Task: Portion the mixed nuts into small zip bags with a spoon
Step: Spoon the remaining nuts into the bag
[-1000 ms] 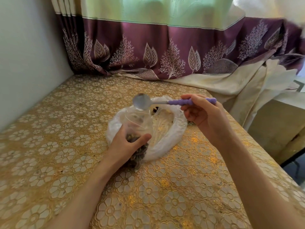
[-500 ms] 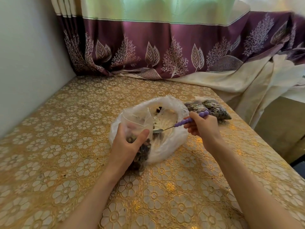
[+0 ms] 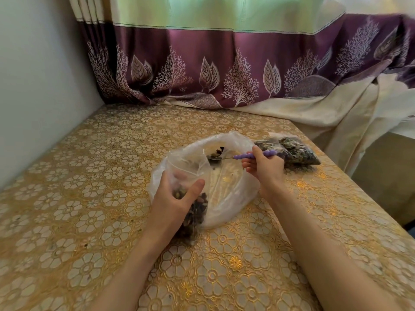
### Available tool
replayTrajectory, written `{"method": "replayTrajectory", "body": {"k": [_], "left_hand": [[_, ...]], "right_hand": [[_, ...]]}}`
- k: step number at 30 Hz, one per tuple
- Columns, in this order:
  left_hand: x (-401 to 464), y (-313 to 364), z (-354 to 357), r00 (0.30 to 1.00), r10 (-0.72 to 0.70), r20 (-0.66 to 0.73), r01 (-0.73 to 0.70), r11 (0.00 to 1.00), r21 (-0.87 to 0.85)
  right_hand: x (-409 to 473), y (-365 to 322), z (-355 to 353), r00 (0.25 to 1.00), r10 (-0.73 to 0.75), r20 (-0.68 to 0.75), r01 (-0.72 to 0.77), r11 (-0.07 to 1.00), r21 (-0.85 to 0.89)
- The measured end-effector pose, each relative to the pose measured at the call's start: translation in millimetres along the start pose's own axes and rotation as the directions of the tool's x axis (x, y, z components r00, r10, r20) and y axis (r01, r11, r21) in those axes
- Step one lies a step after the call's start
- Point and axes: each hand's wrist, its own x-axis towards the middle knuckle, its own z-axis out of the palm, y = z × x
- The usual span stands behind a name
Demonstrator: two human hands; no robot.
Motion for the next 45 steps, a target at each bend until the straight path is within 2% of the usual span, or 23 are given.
{"method": "replayTrajectory", "body": {"k": [12,17,21,26,30,37,45], "left_hand": [[0,1,1,1.000,0.001,0.003,-0.001,1.000,0.007],[0,1,0,1.000,0.009,0.003,-0.009,1.000,0.000],[0,2,-1,1.000,0.014,-0.006,-0.014,1.000,0.018],[-1,3,-1,1.000,0.023,-0.003,-0.023,1.000,0.008],[-2,4,0,1.000,0.017,-0.002,-0.017,1.000,-0.001],[1,4,-1,0.999,0.039,-0.006,-0.039,0.999,0.011],[3,6,-3,1.000,0.019,-0.002,-0.019,0.999,0.034]], "right_hand": [[1,8,-2,0.978,-0.112,-0.173,0.101,0.992,-0.075],[0,10,-3,0.968,-0.164,-0.192,0.139,0.981,-0.135],[2,11,-3,0.974,-0.148,-0.171,0.124,0.982,-0.141],[2,9,-8,0.990,-0.007,-0.139,0.019,0.997,0.080],[-1,5,-7,0.996,0.038,-0.081,-0.023,0.983,0.182],[-15,-11,-7,0.999,-0.015,-0.051,0.026,0.972,0.233],[-36,-54,-2,0.960,-0.244,0.141,0.195,0.937,0.290]]}}
